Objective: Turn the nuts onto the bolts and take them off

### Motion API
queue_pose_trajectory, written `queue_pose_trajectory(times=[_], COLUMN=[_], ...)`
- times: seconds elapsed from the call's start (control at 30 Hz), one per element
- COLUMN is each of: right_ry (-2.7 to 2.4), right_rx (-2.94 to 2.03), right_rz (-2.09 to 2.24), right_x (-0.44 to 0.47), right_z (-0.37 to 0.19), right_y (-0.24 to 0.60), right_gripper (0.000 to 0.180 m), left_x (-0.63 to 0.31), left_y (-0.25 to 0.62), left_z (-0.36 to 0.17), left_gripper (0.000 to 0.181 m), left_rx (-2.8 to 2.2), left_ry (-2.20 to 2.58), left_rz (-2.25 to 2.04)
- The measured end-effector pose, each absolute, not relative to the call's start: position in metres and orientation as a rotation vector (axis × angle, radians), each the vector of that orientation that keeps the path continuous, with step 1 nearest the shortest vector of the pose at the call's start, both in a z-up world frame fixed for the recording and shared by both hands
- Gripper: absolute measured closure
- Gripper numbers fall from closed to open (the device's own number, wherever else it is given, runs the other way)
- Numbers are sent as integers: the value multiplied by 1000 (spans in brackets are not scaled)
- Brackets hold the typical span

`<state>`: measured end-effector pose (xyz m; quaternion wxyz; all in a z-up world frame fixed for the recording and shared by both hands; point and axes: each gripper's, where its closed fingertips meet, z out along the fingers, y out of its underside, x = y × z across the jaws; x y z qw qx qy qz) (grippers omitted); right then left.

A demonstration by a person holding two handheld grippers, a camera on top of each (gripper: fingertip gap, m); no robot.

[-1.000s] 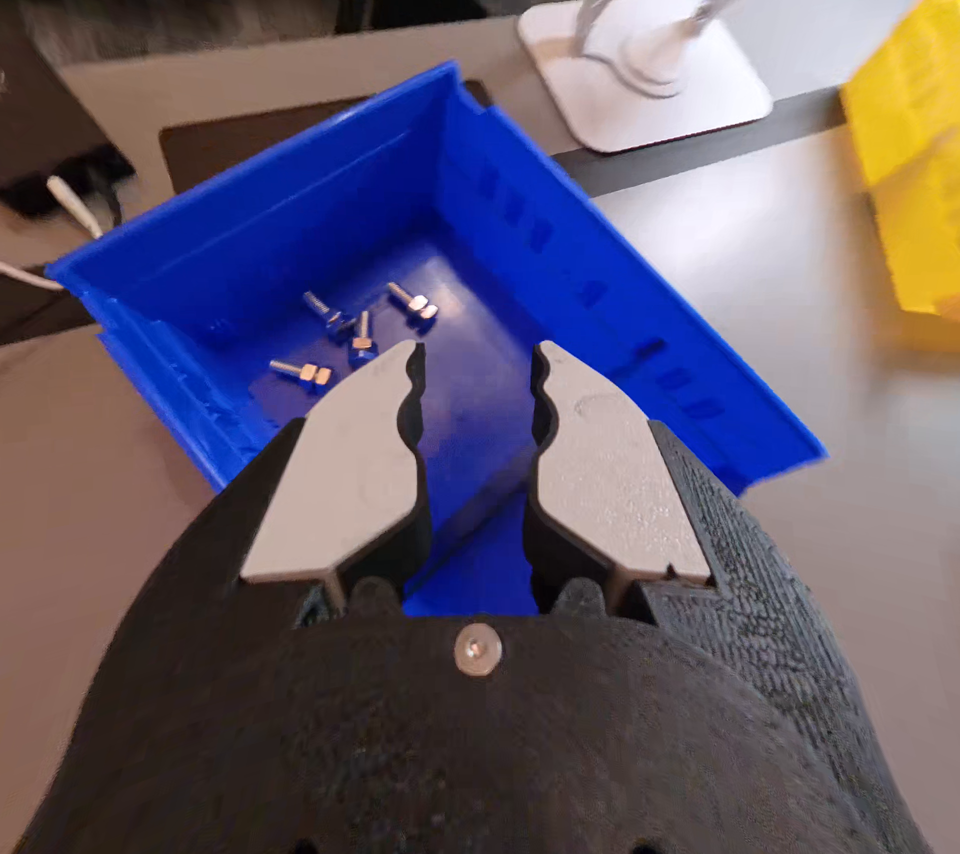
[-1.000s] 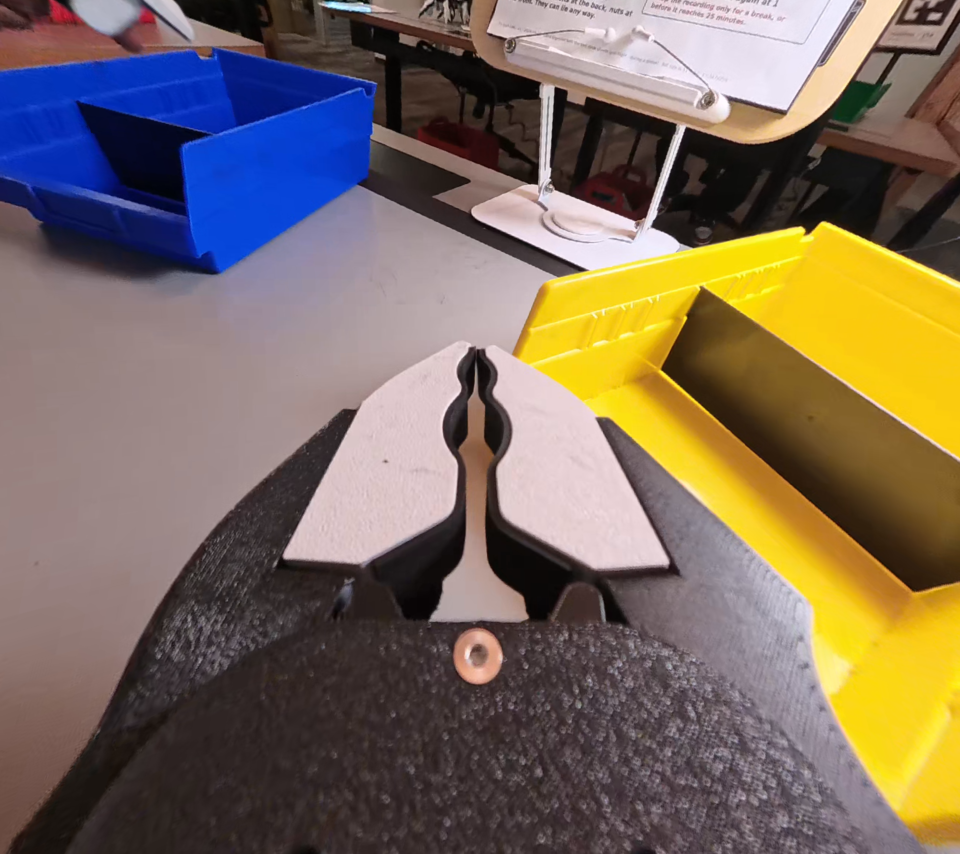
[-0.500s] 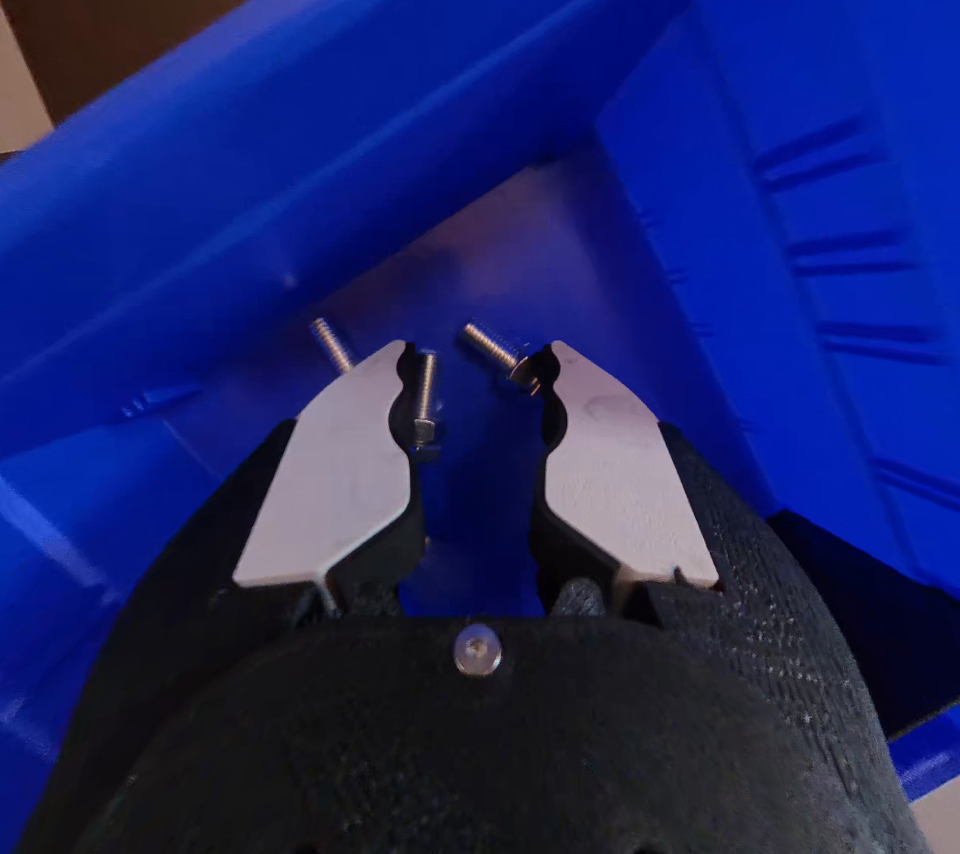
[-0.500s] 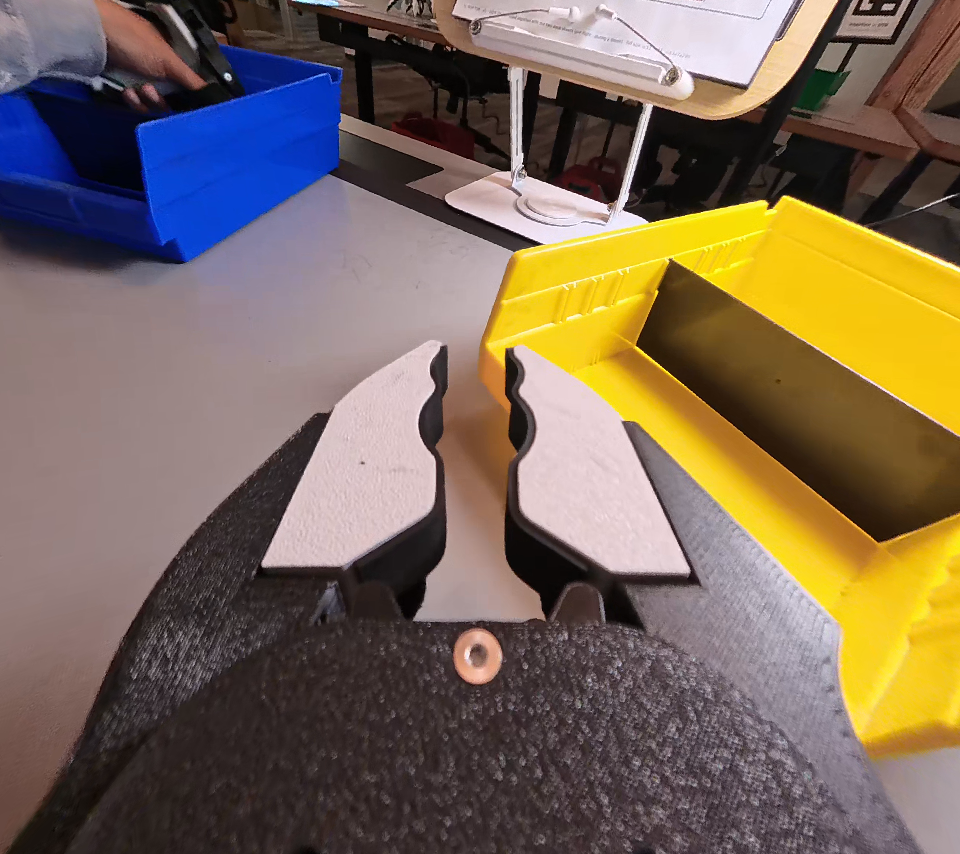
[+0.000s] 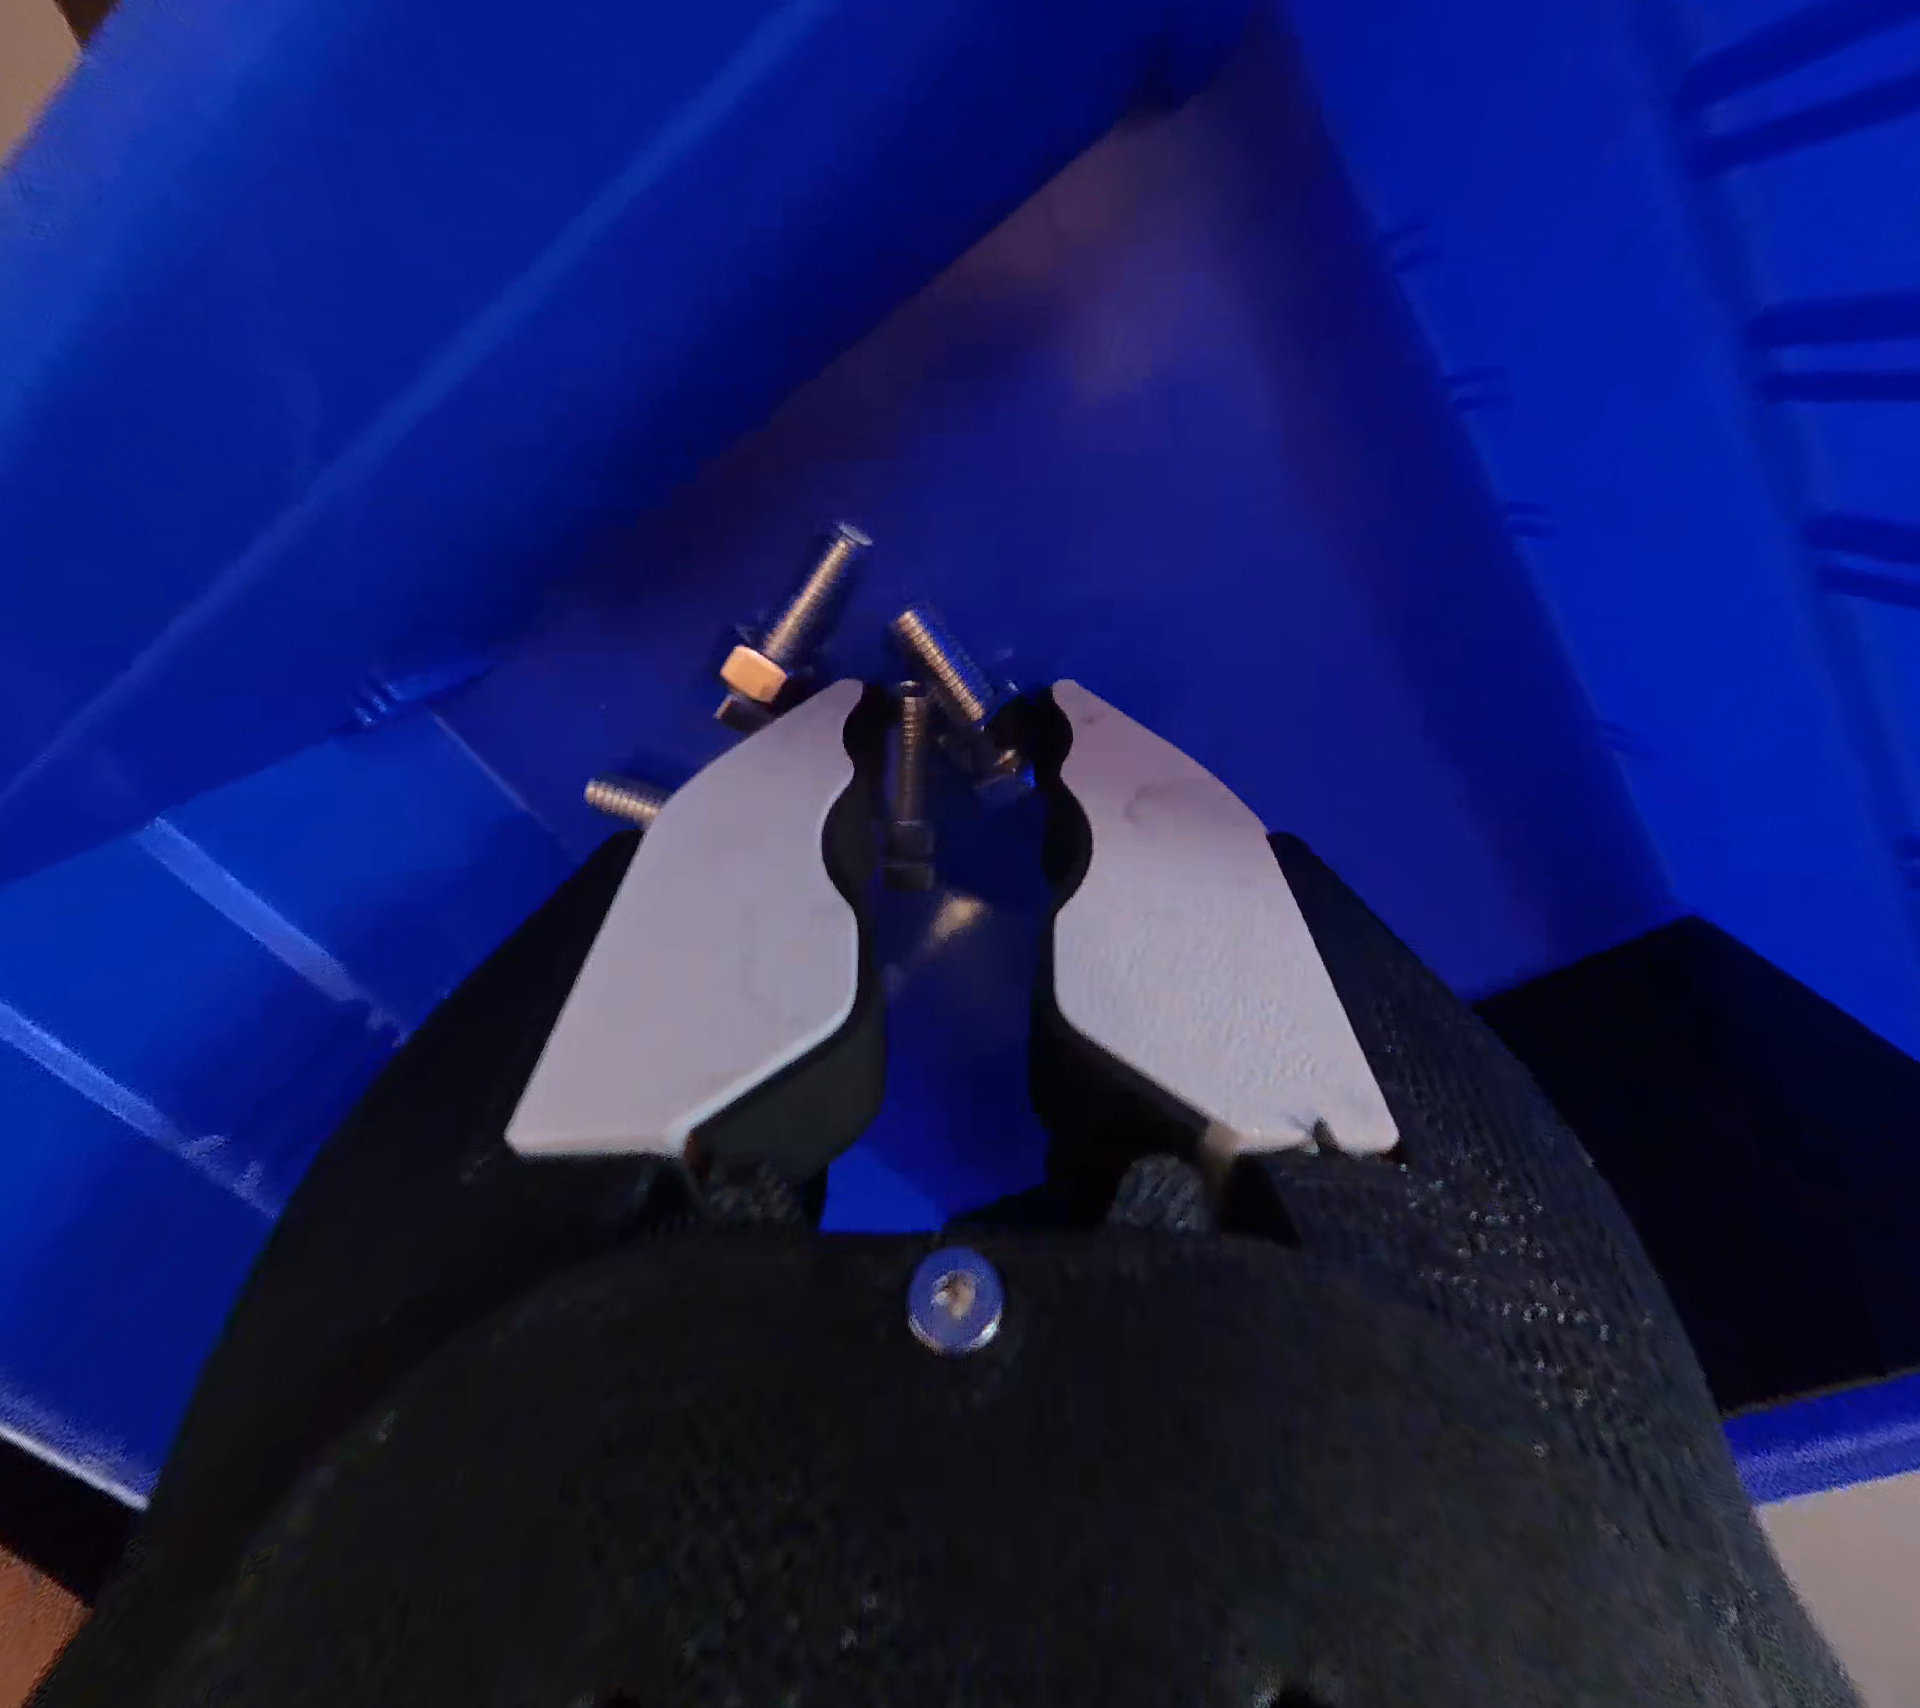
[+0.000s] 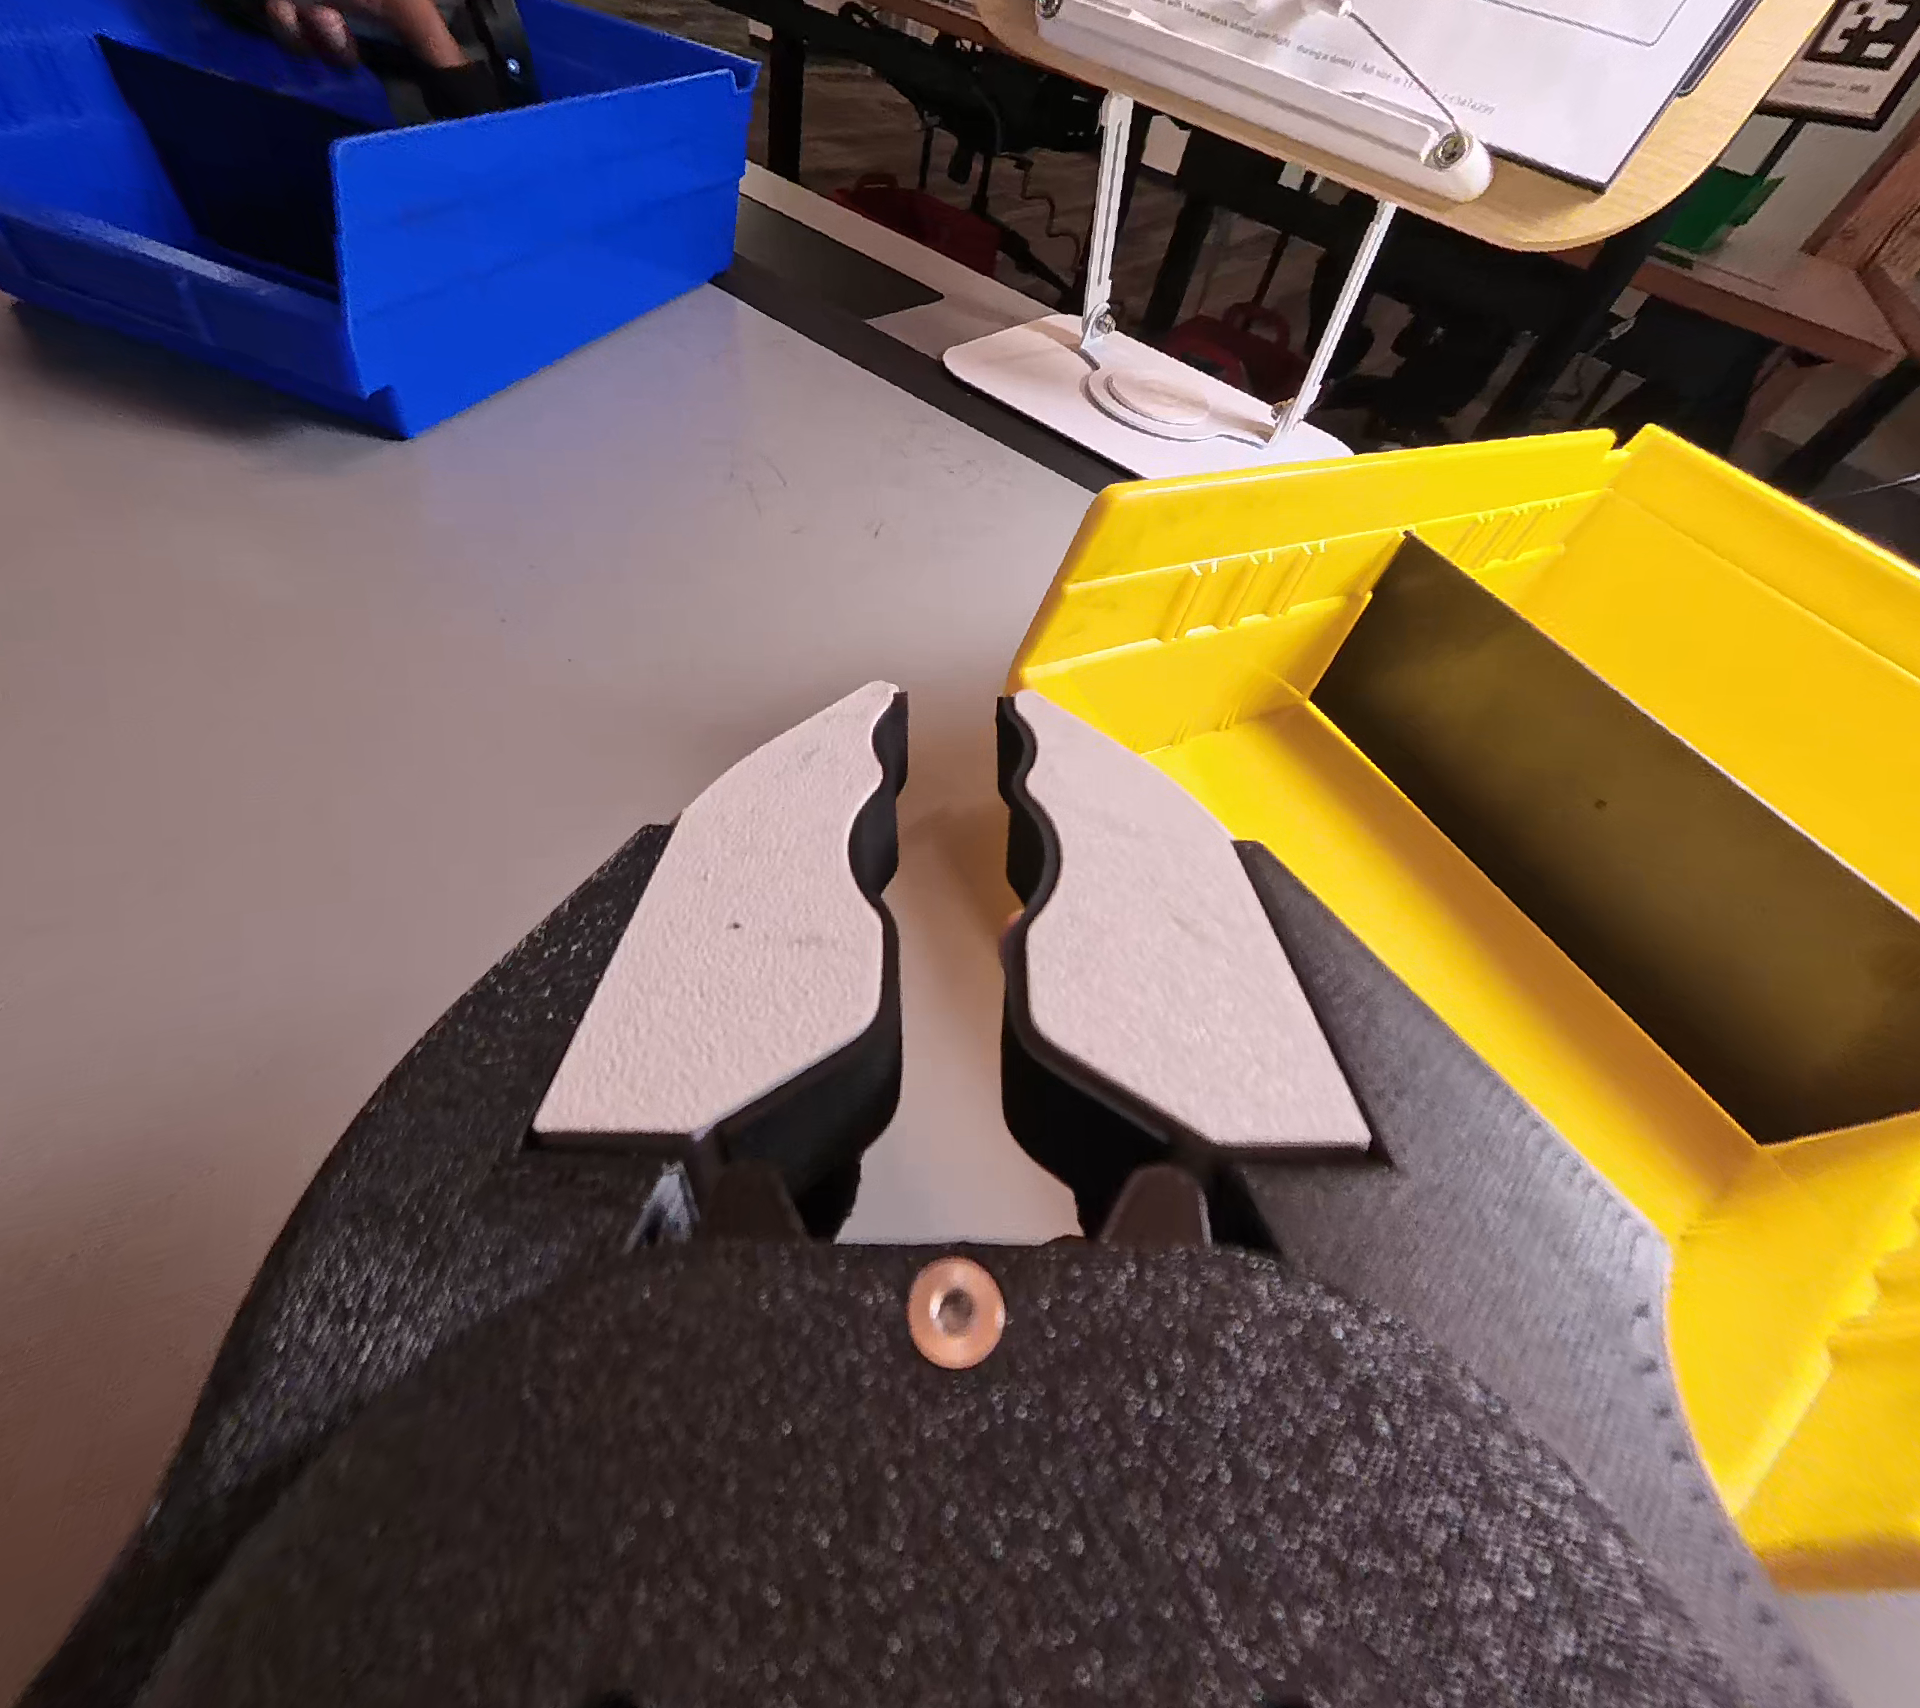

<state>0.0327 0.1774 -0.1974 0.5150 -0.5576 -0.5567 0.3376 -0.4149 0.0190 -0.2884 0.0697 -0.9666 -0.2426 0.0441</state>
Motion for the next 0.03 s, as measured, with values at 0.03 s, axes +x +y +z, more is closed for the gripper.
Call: queue_pose_trajectory(times=[0.03], right_ry=[-1335], right_rx=[-1340], right_rz=[811], right_x=[33], right_z=[-197], right_y=[178], right_gripper=[164], left_x=[-413], left_y=[19], left_z=[-288], left_gripper=[152], left_rx=[-2922], left_ry=[-716], left_rz=[124])
